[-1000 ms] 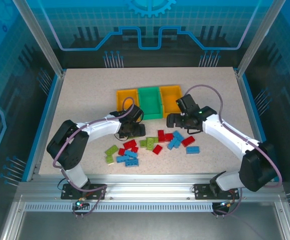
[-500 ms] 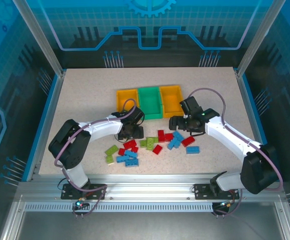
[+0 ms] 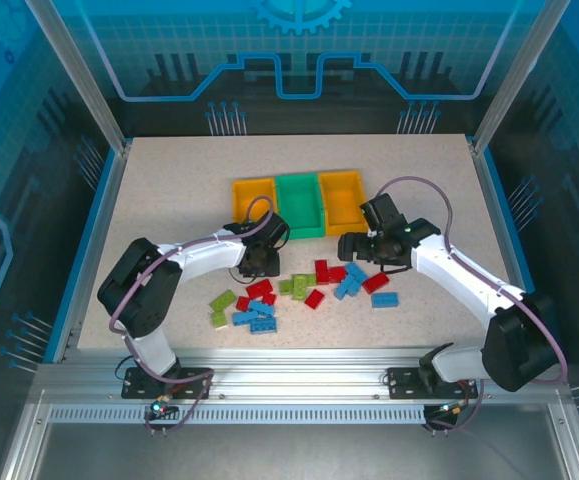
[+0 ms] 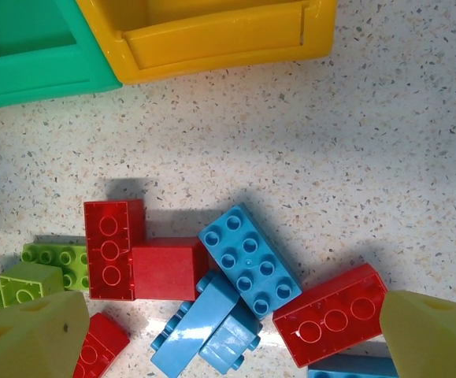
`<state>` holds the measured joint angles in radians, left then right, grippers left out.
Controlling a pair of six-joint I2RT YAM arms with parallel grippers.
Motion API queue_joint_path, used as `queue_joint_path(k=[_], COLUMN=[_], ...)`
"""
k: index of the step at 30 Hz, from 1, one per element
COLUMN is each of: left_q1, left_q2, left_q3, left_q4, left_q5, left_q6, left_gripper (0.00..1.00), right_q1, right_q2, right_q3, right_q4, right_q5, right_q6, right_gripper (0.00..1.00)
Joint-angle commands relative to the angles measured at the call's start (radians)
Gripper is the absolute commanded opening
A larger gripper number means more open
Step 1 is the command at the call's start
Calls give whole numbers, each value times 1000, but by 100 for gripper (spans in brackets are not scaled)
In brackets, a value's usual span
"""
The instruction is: Sort the legos into containers by color
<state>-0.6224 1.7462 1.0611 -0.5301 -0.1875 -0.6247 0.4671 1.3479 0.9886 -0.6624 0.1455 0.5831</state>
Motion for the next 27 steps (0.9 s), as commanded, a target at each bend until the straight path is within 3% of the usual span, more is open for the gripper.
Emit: queue_joint_path(k=[1,15,24,27], left_q1=[-8,-7,-6,-7], left_q2=[4,8,-20,-40], left_q3=[29,40,50,44], left_q4=[-31,-6,-20,-31], left_q5=[-21,-31,-44,-53], left_q6=[14,14,17,13], left_gripper=[39,14,14,24], right_q1=[-12,-13,-9,7], right_q2=[-14,-19,-15,-12], right_q3=[-10,-6,6,16], right_q4=[-9,-19,-23,-30], right_q5=[-13,-5,-7,-4], right_q6=[0,-9,-12,-18], right_gripper=[97,97,97,96])
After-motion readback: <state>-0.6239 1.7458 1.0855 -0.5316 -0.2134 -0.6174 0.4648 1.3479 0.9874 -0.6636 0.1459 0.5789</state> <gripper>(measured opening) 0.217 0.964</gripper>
